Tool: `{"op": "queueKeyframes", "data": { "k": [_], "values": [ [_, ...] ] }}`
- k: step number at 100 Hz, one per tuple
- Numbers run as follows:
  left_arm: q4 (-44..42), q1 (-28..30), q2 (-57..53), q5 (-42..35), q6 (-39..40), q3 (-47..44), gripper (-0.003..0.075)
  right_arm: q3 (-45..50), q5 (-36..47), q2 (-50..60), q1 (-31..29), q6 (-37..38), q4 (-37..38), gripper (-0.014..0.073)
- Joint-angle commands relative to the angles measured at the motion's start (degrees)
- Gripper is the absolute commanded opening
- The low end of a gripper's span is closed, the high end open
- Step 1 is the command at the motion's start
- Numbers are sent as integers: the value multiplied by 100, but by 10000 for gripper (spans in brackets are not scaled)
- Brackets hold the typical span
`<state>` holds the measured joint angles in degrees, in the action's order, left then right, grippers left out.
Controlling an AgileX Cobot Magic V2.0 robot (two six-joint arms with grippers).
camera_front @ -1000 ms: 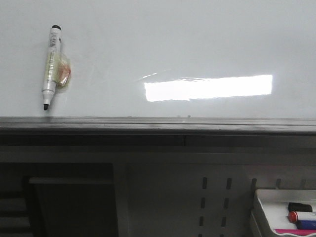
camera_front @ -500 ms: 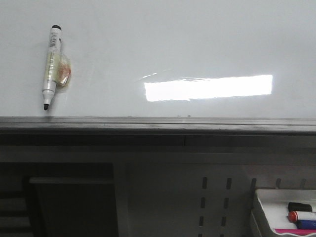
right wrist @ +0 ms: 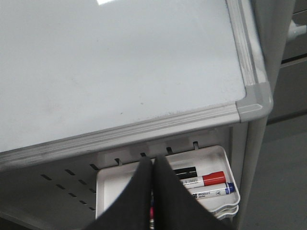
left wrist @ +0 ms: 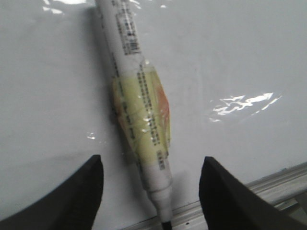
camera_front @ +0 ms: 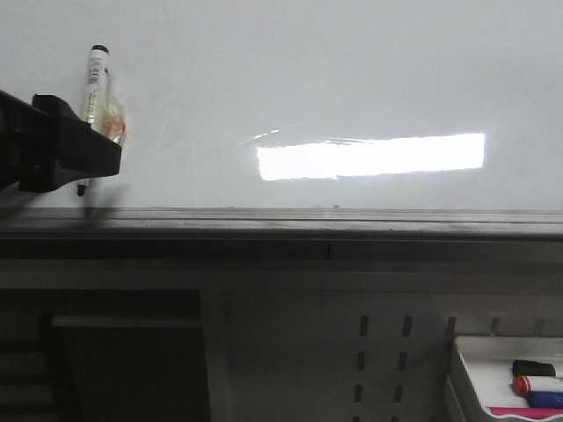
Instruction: Write number 4 on whiteboard
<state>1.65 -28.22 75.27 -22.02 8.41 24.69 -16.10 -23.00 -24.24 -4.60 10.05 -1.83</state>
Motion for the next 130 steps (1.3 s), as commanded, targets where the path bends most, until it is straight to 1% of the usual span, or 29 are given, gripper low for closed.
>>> {"op": "queueKeyframes", "data": {
  "k": [1,8,13,16,17,19,20,23,24,25,26,27,28,40,54,59,68,83,89,99,107,112,113,114,116,119,122,130],
  "values": [
    [122,-46,19,-467,118,212,407,-202,382,-85,8,-6,58,-64],
    [298,-46,61,-454,156,216,397,-202,382,-85,8,-6,58,-64],
    [460,-46,71,-430,156,216,348,-202,382,-85,8,-6,58,-64],
    [474,-46,80,-421,156,216,283,-202,356,-85,8,-6,58,-64],
    [474,-46,80,-421,156,216,283,-202,344,-85,8,-6,58,-64],
    [474,-46,84,-409,156,216,215,-202,296,-85,8,-6,58,-64],
    [474,-46,94,-398,156,216,196,-202,266,-85,8,-6,58,-64],
    [464,-36,94,-388,156,216,97,-202,221,-85,8,-6,58,-64],
    [464,-36,94,-372,156,216,77,-202,213,-85,8,-6,58,-64],
    [464,-36,94,-372,156,216,36,-202,190,-85,8,-6,58,-64],
    [464,-36,94,-360,156,216,36,-202,189,-85,8,-6,58,-64],
    [464,-36,94,-358,156,216,-3,-214,161,-85,8,-6,58,-64],
    [451,-36,94,-341,156,216,-19,-215,148,-85,8,-6,58,-64],
    [279,-36,94,-209,156,216,-20,-427,-148,-91,144,-206,47,-64],
    [-374,-36,-143,-51,156,216,-20,-645,-234,-195,777,-950,-340,-64],
    [-727,-36,-309,28,156,216,-20,-734,-169,-283,1112,-1099,-420,-64],
    [-1291,-47,-682,169,156,194,-20,-882,91,-529,1631,-1125,-420,-64],
    [-2743,-47,-1308,191,156,46,-20,-1237,406,-1195,2658,-1440,-420,-64],
    [-3197,-47,-1512,191,156,2,-20,-1433,437,-1531,3146,-1614,-420,-64],
    [-4214,-47,-1717,168,156,-77,-20,-1807,446,-2057,4003,-1876,-420,-64],
    [-4970,-47,-1761,-62,156,-131,-20,-2090,424,-2441,4602,-1900,-408,-56],
    [-5411,-47,-1768,-309,156,-171,-20,-2264,452,-2648,4965,-1914,-379,-22],
    [-5524,-47,-1768,-342,156,-168,-20,-2312,464,-2677,5064,-1914,-379,2],
    [-5578,-47,-1768,-404,156,-182,-20,-2336,464,-2732,5112,-1914,-379,2],
    [-5724,-47,-1758,-461,156,-191,-20,-2408,479,-2808,5251,-1914,-344,32],
    [-5882,-47,-1758,-607,156,-204,-20,-2500,494,-2901,5425,-1914,-300,81],
    [-5997,-47,-1758,-710,156,-228,-20,-2607,508,-2989,5617,-1914,-236,152],
    [-6109,-47,-1758,-921,156,-282,-20,-2823,534,-3224,5882,-1914,-187,299]
  ]
}}
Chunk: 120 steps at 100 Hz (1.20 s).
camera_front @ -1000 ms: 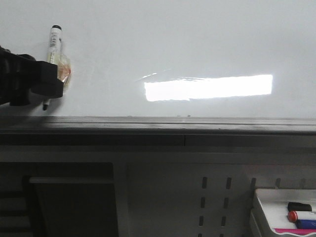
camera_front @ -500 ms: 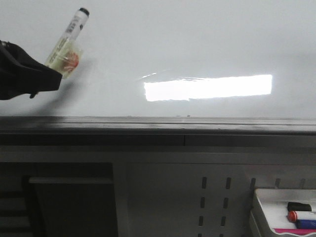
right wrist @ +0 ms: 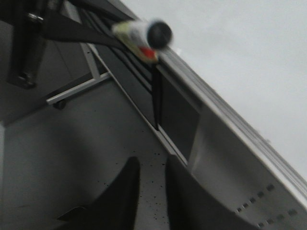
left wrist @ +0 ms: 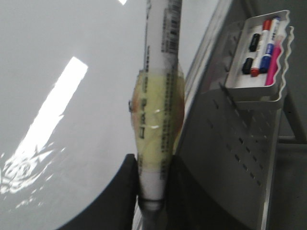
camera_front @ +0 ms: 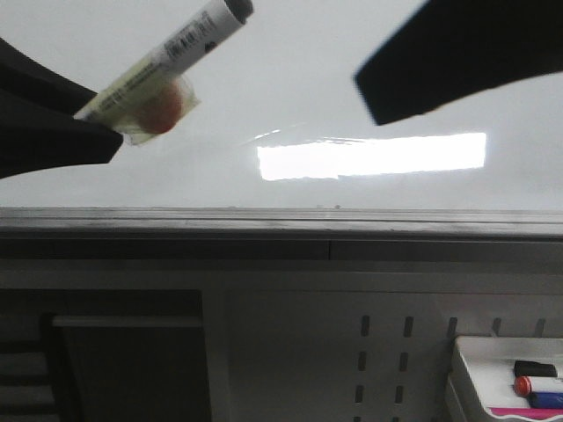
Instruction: Write number 4 on whiteboard
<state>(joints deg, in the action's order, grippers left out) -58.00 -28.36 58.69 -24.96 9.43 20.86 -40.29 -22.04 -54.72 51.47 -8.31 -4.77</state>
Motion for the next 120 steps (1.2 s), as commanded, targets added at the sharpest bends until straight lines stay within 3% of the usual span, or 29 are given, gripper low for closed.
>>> {"op": "queueKeyframes", "data": {
  "k": [1,8,42,68,85,92,100,109,120],
  "values": [
    [-142,-32,-100,-654,53,89,-20,-423,437,-194,277,-78,106,318],
    [-283,-32,-100,-787,53,58,-20,-584,437,-371,320,-78,106,361],
    [-405,-32,-100,-1027,53,-14,-20,-1122,482,-1150,320,-78,116,344],
    [-405,-32,-100,-1027,53,-14,-20,-1391,490,-1400,320,-78,116,173],
    [-415,-32,-100,-1027,53,-14,-20,-1391,315,-1400,320,-78,130,-73],
    [-415,-32,-100,-1102,53,-14,-11,-1391,289,-1400,320,-78,130,-70],
    [-382,-32,-100,-1221,98,-14,55,-1391,289,-1400,320,-78,130,-70],
    [-348,-21,-100,-1224,98,-14,184,-1391,289,-1400,320,-65,115,-70],
    [86,-12,-129,-773,98,-14,322,-1391,279,-1400,289,57,118,-63]
  ]
}}
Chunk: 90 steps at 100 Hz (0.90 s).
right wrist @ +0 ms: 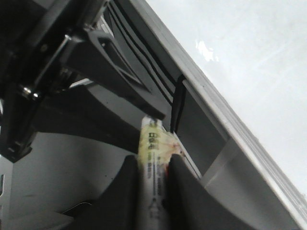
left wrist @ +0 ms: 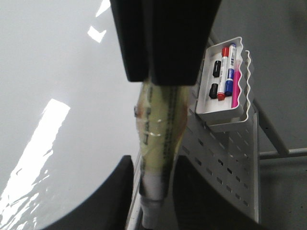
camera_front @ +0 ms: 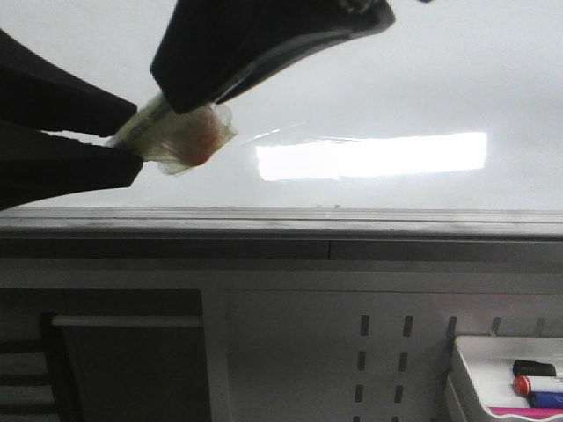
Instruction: Write number 4 on whiteboard
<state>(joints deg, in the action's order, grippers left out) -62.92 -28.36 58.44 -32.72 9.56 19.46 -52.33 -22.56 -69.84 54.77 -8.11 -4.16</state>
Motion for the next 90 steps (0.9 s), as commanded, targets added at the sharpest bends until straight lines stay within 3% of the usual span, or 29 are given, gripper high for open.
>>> {"op": "queueKeyframes", "data": {
  "k": [1,9,36,61,90],
  "values": [
    [669,-12,-118,52,85,125,328,-187,331,112,-42,37,58,-63],
    [1250,-12,-219,634,98,125,365,-191,331,112,-161,37,49,-63],
    [3346,-12,-815,1543,98,125,368,-830,245,-119,-1066,50,49,-63],
    [3375,-12,-916,1559,98,125,368,-1931,-184,-1055,-1734,-39,86,-64],
    [3375,-12,-916,1559,98,125,368,-2467,-421,-1716,-1813,-22,189,-64]
  ]
}}
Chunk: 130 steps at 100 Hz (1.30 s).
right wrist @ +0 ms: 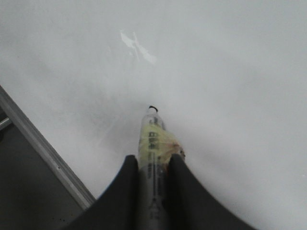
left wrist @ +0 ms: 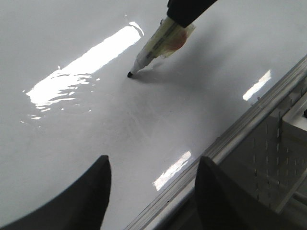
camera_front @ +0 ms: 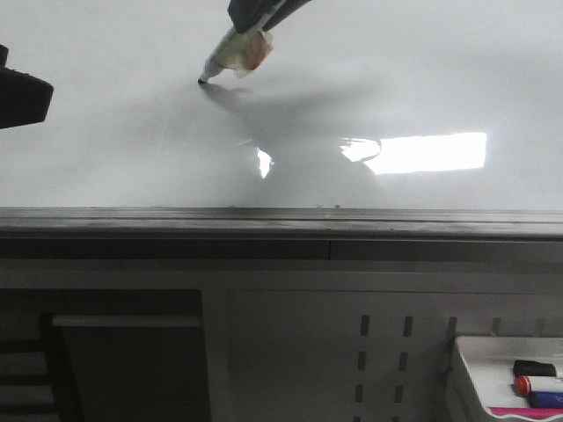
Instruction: Write number 4 on whiteboard
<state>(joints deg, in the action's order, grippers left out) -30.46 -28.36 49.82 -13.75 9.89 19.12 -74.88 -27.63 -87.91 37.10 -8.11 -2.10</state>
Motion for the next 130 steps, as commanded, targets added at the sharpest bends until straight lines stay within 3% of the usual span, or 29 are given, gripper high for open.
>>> {"op": "queueKeyframes", "data": {
  "k": [1,9,29,55,72,93,113,130],
  "values": [
    [129,-12,-54,-338,66,160,368,-212,53,78,-46,-22,-40,-64],
    [129,-12,-54,-338,66,160,368,-107,-223,19,10,-3,-254,-64],
    [129,-12,-54,-338,66,160,368,195,46,6,232,-3,-266,-64],
    [129,-12,-54,-338,66,160,367,443,-555,626,-328,-3,-65,-64],
    [129,-12,-54,-338,66,160,367,546,-614,801,-363,-3,-52,-64],
    [129,-12,-54,-338,55,160,367,81,-171,849,89,-52,-1,-64],
    [129,-12,-54,-338,55,160,367,-68,171,582,-67,-52,152,-64],
    [129,-12,-54,-338,55,160,367,-11,-521,341,-132,-52,90,-64]
  ]
}}
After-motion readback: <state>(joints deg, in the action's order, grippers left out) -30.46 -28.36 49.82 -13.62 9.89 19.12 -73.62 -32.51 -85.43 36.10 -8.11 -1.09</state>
